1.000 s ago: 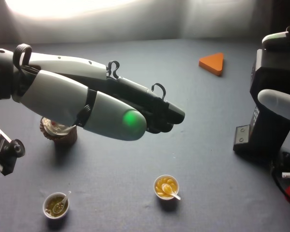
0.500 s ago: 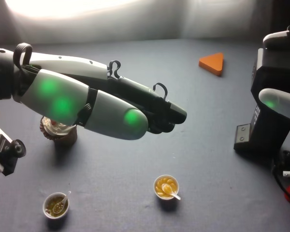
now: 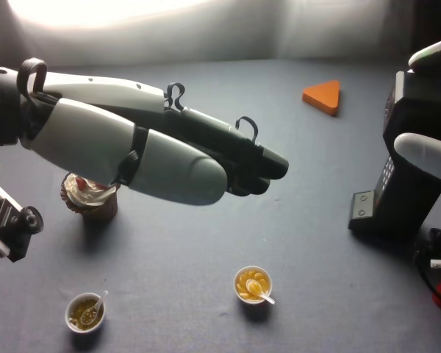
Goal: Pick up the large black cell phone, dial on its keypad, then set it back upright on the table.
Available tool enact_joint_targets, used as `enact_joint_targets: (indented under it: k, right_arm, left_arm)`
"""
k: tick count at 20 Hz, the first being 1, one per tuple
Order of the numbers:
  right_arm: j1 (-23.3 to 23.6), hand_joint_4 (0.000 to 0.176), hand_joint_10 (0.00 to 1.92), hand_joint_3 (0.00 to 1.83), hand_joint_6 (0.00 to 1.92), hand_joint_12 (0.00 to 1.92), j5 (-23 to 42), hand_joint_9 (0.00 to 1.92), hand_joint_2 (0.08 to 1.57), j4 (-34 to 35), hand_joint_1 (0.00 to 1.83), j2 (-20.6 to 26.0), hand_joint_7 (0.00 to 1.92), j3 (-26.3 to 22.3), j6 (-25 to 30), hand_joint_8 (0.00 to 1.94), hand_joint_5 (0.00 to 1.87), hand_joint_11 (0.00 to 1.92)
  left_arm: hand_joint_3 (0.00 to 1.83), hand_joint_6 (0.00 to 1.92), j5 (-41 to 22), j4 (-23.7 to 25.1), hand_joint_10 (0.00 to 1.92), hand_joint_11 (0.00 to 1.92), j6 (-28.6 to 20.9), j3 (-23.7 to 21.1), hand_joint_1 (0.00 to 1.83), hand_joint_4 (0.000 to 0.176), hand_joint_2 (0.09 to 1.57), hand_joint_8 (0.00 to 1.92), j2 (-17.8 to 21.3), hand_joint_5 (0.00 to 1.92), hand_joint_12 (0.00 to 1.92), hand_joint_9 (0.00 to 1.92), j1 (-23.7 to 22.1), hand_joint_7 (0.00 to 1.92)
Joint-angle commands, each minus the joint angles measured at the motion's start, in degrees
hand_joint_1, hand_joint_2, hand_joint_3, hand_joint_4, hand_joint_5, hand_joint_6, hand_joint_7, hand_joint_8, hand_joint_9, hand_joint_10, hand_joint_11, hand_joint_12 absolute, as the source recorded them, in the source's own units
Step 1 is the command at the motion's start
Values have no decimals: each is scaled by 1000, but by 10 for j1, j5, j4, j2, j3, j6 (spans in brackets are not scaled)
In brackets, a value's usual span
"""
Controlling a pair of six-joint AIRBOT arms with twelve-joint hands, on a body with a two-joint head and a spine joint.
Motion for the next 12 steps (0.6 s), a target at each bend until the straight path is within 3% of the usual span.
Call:
enact_joint_targets:
  k: [1, 2, 3, 6, 8, 12]
  right_arm:
    - [4, 0, 660, 0, 47, 1204, 76, 691, 1172, -7, 1240, 5, 684, 2, 11, 292, 539, 568]
    - [4, 0, 553, 0, 9, 1212, 76, 685, 1170, -7, 1226, 5, 735, 1, 11, 85, 608, 518]
    - [4, 0, 513, 0, 10, 1234, 76, 645, 1164, -7, 1217, 5, 655, 1, 11, 27, 633, 486]
    - [4, 0, 209, 0, 2, 1276, 76, 561, 1135, -7, 1176, 5, 576, 1, 11, 0, 638, 250]
    - [4, 0, 55, 1, 0, 1268, 76, 425, 1156, -7, 1042, 5, 414, 1, 11, 0, 526, 29]
    - [4, 0, 0, 0, 4, 1087, 76, 244, 1127, -7, 939, 5, 336, 1, 11, 0, 456, 0]
  left_arm:
    - [1, 2, -16, -48, 2, 0, -1, -3, 95, 25, 1261, 0, 6, 269, 967, 376, -14, 366]
    - [0, 0, -16, -49, 1, 0, -1, -3, 96, 25, 1262, 1, 6, 263, 949, 375, -14, 356]
    - [0, 0, -17, -49, 0, 0, 0, -3, 104, 27, 1261, 0, 6, 252, 932, 373, -14, 349]
    - [1, 1, -16, -54, 0, 0, 2, -3, 103, 25, 1264, 1, 7, 255, 890, 356, -14, 348]
    - [0, 2, -16, -55, 6, 0, 4, -3, 112, 26, 1258, 5, 7, 257, 905, 374, -14, 363]
    - [1, 1, -14, -61, 1, 0, 6, -3, 104, 27, 1260, 2, 7, 258, 907, 370, -14, 368]
